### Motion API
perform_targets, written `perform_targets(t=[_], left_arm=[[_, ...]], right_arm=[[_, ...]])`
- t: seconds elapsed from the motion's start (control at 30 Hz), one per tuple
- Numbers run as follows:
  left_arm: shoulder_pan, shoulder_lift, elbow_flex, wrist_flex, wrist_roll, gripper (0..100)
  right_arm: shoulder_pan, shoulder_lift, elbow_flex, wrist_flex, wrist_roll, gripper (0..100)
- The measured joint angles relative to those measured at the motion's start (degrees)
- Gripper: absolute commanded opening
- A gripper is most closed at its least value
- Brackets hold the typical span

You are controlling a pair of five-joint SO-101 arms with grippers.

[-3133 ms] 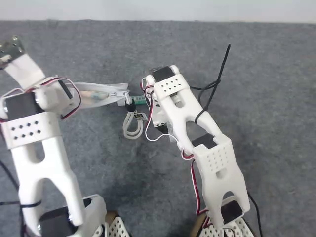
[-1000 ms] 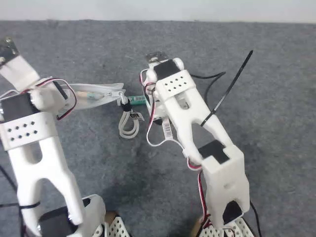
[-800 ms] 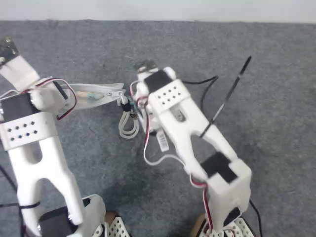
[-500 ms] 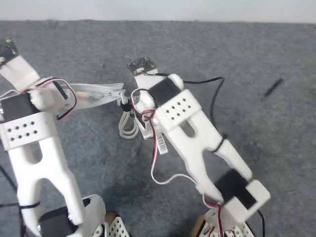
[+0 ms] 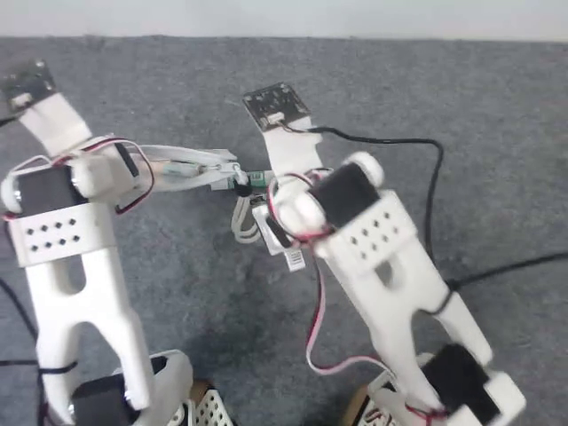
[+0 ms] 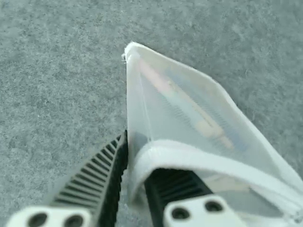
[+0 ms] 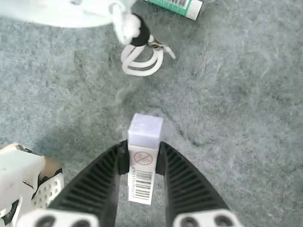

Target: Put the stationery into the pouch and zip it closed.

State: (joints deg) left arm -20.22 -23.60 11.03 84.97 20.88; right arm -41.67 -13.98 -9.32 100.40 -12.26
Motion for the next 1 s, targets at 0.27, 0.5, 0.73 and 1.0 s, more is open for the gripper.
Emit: perform_targets(t=[0.27,0.5,0.73,1.0], left_arm=[[1.7,0.0,-0.7,2.9,-3.9,1],[1.7,0.0,-0.7,3.4,-5.5,1],[1.7,-0.3,-0.7,3.4,-5.5,1],[3.6,-0.3,-0.7,3.4,-5.5,1]], right_arm=[[-2.3,-10.4,11.5,-8.5,0.0,0.6],[-6.3,-20.7,25.9,-22.1,-0.4,0.6],[-6.2,-30.7,40.4,-37.9,-7.9,0.6],[-6.3,-41.4,54.2,-54.2,-11.0,0.6]])
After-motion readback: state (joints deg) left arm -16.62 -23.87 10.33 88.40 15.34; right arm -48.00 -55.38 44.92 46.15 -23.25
